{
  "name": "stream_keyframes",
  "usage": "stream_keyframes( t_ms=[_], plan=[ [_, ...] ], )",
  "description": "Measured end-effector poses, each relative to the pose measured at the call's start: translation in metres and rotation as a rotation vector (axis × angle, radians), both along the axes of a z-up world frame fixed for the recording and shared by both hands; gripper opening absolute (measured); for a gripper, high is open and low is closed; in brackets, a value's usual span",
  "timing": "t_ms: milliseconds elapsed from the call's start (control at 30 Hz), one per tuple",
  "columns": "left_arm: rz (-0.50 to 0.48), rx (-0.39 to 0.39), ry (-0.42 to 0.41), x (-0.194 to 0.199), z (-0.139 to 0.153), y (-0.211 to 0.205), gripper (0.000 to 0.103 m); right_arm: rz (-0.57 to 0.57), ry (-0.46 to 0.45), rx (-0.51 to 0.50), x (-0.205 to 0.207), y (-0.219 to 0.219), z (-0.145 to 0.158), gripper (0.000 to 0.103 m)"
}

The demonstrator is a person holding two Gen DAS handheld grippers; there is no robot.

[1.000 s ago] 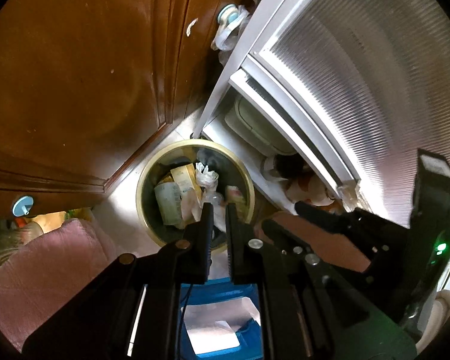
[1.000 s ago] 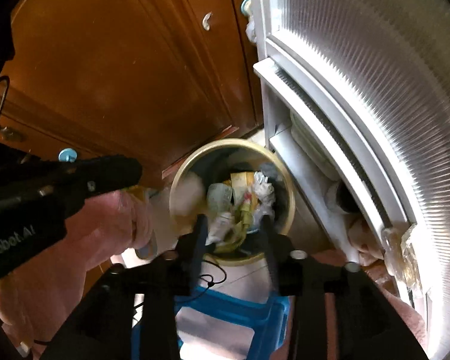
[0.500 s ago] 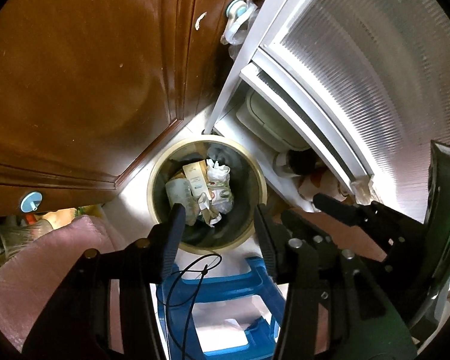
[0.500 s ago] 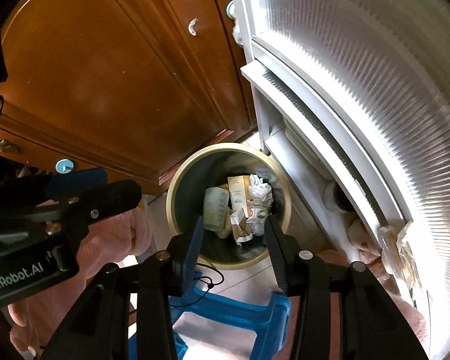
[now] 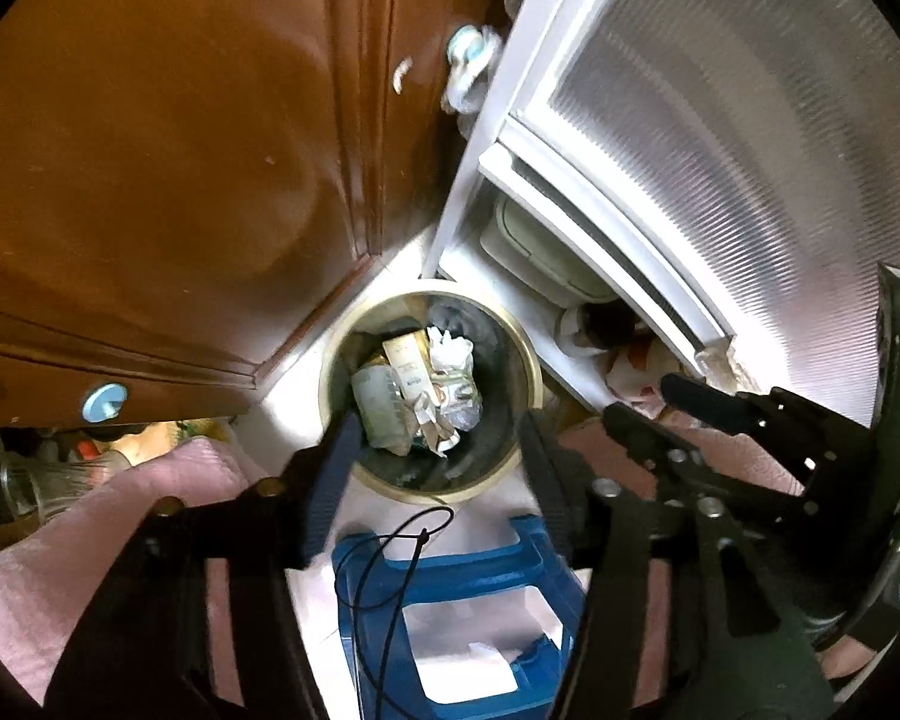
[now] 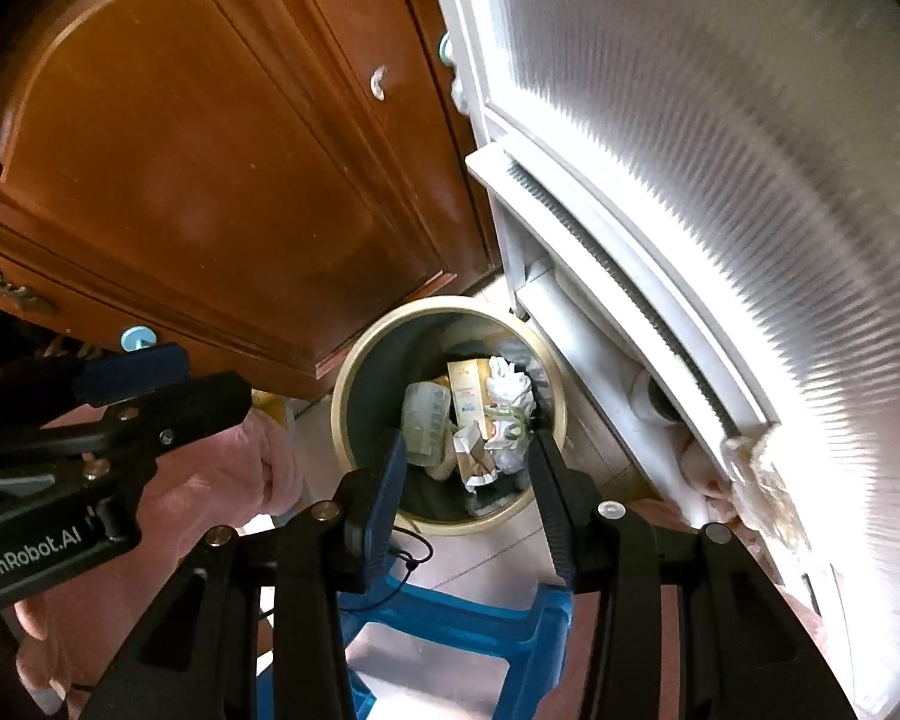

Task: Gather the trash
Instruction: 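Raise both tools back up to the counter corner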

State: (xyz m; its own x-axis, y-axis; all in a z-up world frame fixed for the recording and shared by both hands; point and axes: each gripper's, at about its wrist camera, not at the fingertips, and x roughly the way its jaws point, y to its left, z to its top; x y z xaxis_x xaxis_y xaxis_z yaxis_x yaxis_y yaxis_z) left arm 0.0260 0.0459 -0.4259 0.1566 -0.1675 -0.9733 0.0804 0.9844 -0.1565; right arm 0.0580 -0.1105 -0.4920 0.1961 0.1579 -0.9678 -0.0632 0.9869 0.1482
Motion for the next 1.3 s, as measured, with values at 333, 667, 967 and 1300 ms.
stream_keyframes(
  t_ms=[333, 667, 967, 1300],
  plan=[
    [0.006, 0.008, -0.131, -0.020, 0.102, 0.016, 0.077, -0.042, -0.143, 0.022, -0.013, -0.015, 0.106, 0.043],
    [-0.047, 0.061, -0.265, -0.005, 0.247, 0.009, 0.078, -0.025, -0.340, 0.031, -0.005, -0.009, 0.260, 0.043],
    [-0.040, 0.093, -0.407, 0.044, 0.371, 0.007, 0.078, 0.002, -0.454, 0.018, 0.017, -0.010, 0.386, 0.044],
    [-0.001, 0.153, -0.510, 0.138, 0.453, 0.013, 0.078, 0.003, -0.526, -0.062, 0.115, -0.040, 0.483, 0.047]
  ],
)
